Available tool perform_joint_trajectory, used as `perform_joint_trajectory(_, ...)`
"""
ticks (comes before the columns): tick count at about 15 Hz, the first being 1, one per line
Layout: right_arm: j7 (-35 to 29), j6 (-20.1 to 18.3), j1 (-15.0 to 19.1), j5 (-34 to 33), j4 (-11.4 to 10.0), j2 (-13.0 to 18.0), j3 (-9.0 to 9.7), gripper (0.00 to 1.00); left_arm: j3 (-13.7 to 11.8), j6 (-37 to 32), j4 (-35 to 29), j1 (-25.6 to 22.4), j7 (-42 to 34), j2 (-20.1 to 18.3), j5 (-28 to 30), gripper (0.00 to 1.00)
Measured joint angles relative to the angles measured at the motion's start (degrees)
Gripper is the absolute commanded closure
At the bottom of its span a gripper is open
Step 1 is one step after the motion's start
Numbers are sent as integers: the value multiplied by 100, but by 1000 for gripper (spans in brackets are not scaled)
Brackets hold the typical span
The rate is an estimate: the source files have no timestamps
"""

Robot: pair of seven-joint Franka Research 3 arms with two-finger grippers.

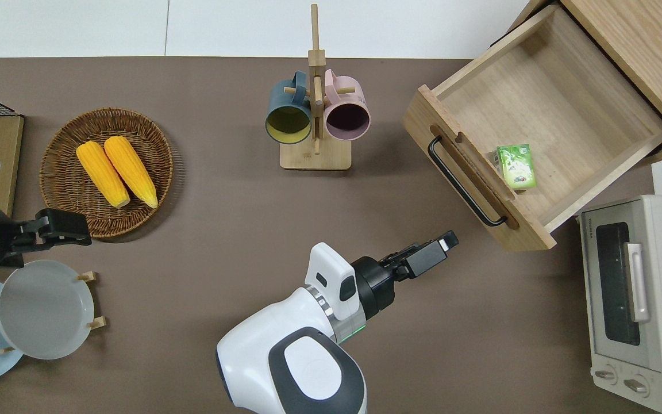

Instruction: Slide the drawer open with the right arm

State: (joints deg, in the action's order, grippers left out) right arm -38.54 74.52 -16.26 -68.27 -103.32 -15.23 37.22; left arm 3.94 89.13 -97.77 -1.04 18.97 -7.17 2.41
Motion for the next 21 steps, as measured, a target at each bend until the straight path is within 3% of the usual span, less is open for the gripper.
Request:
perform_joint_trajectory(3,-53,528,-1,890,93,326,-160,13,0,0,0,0,0,0,0,7)
perform_joint_trajectory(8,90,1173,143,2892,650,1045,-753,15,0,0,0,0,0,0,0,7)
perform_joint_trajectory(12,306,1598,676,4389,718,1398,-1041,15,0,0,0,0,0,0,0,7)
perform_joint_trajectory(16,1379,1682,1334,5824,746,1768,-1524,13,0,0,0,0,0,0,0,7)
perform_joint_trajectory(21,1967,1682,2176,6727,745,1955,-1612,13,0,0,0,0,0,0,0,7)
